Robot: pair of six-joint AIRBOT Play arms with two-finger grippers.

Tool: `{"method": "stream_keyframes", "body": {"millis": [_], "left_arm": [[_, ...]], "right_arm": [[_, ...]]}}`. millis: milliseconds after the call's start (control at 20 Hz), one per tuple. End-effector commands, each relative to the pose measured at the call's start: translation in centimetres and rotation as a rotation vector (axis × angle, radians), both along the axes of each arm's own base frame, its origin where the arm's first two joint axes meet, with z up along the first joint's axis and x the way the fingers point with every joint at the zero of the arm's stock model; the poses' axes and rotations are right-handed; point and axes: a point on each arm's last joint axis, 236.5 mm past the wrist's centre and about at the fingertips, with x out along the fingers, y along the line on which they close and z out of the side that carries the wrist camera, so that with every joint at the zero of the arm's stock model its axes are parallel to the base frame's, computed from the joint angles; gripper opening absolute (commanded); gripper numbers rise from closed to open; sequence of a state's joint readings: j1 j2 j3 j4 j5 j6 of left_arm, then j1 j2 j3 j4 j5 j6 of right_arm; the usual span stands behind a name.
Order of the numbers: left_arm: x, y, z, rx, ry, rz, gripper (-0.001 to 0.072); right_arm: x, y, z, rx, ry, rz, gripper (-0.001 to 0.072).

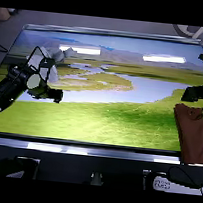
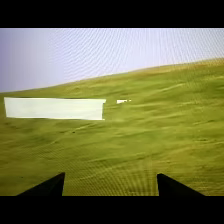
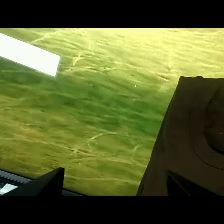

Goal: Fold the shirts.

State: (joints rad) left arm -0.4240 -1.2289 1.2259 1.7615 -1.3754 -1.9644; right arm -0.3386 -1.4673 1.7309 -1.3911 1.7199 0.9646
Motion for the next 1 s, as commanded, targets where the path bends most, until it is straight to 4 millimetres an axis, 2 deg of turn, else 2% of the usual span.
{"method": "stream_keyframes", "body": {"millis": [0,600,700,750,850,950], "left_arm": [[0.0,0.0,0.0,0.0,-0.001,0.001,0.0713],[0.0,0.0,0.0,0.0,-0.001,0.001,0.0713],[0.9,-0.4,0.2,-0.019,-0.038,-0.001,0.0712],[1.9,-0.9,0.5,-0.048,-0.085,0.017,0.0713],[4.6,-2.3,1.6,-0.108,-0.208,0.003,0.0712],[7.6,-3.5,3.2,-0.158,-0.348,-0.026,0.0713]], "right_arm": [[0.0,0.0,0.0,0.0,0.001,-0.001,0.0692],[0.0,0.0,-0.1,0.001,0.003,-0.001,0.0692],[0.6,-0.5,-0.1,-0.014,-0.02,-0.009,0.0692],[2.2,-1.0,0.2,-0.037,-0.09,-0.012,0.0692],[7.0,-2.7,1.9,-0.084,-0.3,-0.092,0.0692],[10.1,-4.1,3.9,-0.133,-0.459,-0.119,0.0692]]}}
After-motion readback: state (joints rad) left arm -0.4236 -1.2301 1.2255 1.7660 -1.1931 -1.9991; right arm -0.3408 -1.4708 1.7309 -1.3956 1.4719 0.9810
